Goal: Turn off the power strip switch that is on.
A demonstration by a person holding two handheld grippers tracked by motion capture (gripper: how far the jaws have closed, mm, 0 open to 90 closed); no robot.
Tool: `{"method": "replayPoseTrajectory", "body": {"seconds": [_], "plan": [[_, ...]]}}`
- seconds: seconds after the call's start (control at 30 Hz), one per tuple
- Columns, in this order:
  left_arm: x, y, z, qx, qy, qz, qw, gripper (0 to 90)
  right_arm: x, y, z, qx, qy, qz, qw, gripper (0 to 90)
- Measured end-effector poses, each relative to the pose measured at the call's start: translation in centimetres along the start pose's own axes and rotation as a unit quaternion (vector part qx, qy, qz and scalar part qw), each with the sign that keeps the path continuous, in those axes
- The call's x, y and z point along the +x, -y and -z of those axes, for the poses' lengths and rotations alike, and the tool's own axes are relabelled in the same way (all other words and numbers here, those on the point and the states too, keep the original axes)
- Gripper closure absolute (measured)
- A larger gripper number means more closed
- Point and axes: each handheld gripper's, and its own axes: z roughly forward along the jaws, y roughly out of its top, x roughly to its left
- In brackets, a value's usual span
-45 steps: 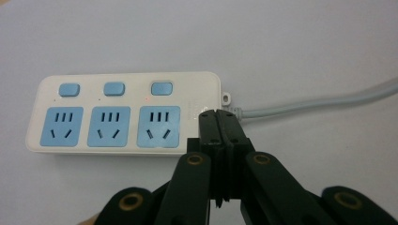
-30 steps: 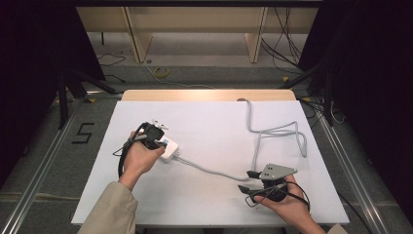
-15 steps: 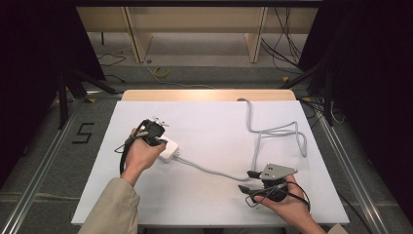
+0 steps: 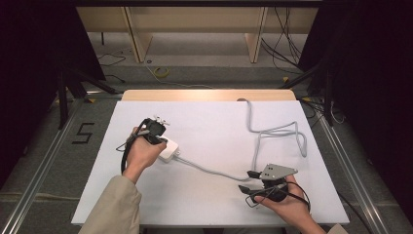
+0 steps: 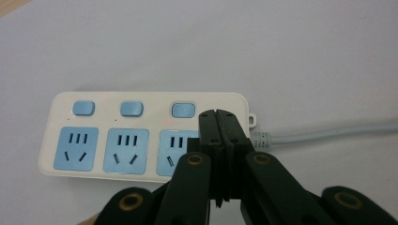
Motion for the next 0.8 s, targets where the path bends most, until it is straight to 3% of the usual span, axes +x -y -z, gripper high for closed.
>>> {"method": "replayPoseTrajectory", "body": {"seconds": [0.8], "plan": [[0.55, -0.43, -0.49, 0.001, -0.009, -0.003, 1.0, 89.7, -0.04, 0.03, 0.05, 0.0, 0.0, -0.002, 1.0, 40.0]]}}
